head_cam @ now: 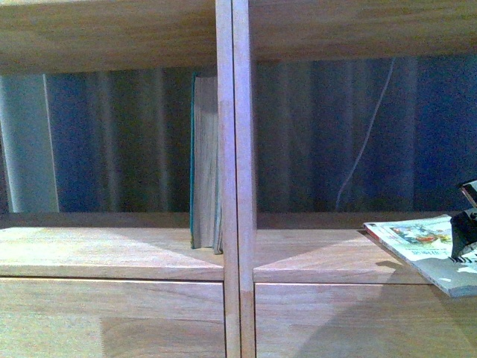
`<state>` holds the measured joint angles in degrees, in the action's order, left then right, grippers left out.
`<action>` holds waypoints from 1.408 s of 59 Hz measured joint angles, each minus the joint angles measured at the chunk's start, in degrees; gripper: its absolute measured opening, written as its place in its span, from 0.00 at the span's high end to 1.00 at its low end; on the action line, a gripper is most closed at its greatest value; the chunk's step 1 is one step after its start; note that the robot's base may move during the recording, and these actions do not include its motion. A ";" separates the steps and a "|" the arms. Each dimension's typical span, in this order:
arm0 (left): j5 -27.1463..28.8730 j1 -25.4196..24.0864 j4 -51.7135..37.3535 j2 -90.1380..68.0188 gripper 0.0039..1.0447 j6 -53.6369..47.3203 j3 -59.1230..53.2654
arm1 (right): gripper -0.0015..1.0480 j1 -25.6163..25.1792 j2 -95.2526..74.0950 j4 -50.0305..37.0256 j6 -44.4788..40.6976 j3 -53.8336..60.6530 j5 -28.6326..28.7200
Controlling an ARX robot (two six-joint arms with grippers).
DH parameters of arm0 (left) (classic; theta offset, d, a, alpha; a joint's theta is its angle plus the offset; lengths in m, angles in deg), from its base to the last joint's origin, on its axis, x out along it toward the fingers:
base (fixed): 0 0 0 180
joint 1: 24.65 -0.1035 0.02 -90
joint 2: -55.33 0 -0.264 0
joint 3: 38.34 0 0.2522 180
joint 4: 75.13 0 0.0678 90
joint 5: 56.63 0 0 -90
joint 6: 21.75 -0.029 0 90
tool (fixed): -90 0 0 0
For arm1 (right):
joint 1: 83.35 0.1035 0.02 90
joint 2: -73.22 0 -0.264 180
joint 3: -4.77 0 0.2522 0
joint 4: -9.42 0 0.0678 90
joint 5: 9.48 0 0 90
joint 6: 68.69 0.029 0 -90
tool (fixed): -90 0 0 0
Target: Organize books on shelf
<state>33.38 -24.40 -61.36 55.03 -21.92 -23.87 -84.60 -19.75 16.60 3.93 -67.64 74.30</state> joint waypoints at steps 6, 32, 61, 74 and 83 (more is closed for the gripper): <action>0.00 0.00 0.00 0.00 0.07 0.00 0.00 | 0.69 -0.04 0.24 -0.33 0.04 -0.09 0.02; 0.00 0.00 0.00 0.00 0.07 0.00 0.00 | 0.93 -2.12 5.20 -1.18 -1.60 3.45 3.96; 0.00 0.00 0.00 0.00 0.07 0.00 0.00 | 0.93 -13.42 21.40 -5.77 -6.56 11.76 20.06; 0.00 0.00 0.00 0.00 0.07 0.00 0.00 | 0.93 -20.31 31.63 -8.13 -7.98 14.75 32.39; 0.00 0.00 0.00 0.00 0.07 0.00 0.00 | 0.93 -24.83 36.52 -13.84 -7.41 16.94 39.52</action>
<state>33.38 -24.40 -61.36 55.03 -21.92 -23.87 -109.43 16.78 2.76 -3.48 -50.70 113.82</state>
